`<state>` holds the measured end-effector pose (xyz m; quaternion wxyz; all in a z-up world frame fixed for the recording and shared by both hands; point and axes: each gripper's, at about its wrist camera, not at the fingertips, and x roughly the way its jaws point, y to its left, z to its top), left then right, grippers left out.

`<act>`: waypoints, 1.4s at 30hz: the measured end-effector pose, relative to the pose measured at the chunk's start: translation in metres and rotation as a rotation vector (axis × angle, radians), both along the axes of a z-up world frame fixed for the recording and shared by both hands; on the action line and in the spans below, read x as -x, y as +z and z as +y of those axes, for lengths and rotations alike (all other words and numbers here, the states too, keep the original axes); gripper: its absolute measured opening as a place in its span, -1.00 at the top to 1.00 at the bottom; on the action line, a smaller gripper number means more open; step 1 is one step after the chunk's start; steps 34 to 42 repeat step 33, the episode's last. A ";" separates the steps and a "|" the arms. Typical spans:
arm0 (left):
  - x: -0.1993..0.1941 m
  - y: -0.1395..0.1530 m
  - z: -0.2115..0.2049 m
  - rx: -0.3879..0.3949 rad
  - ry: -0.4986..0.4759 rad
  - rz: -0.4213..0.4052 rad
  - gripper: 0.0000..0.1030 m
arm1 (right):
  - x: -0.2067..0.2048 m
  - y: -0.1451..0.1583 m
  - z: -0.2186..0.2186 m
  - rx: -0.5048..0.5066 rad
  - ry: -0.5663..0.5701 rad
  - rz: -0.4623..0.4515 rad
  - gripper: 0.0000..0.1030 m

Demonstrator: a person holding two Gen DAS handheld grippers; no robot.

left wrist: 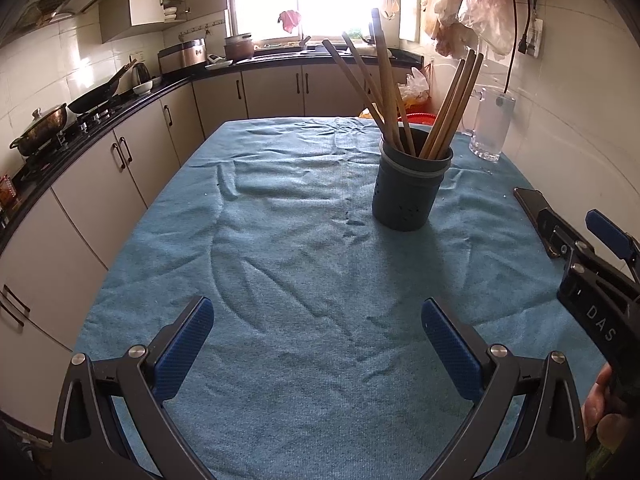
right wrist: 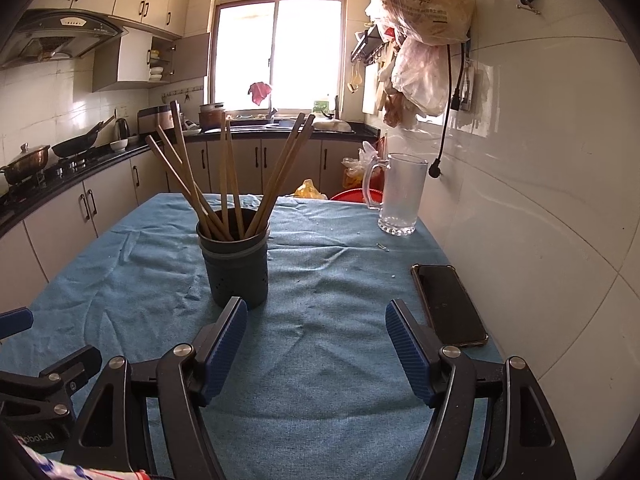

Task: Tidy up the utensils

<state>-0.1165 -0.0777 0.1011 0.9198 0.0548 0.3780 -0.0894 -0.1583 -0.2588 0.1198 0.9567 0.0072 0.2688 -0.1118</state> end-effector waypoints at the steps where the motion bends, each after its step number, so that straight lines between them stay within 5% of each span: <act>1: -0.001 0.000 0.000 -0.001 -0.001 0.002 -1.00 | -0.001 -0.001 0.000 0.000 0.002 0.003 -0.48; 42: -0.029 -0.020 -0.012 -0.005 -0.036 0.051 -1.00 | -0.023 -0.033 -0.006 -0.044 0.024 0.147 -0.51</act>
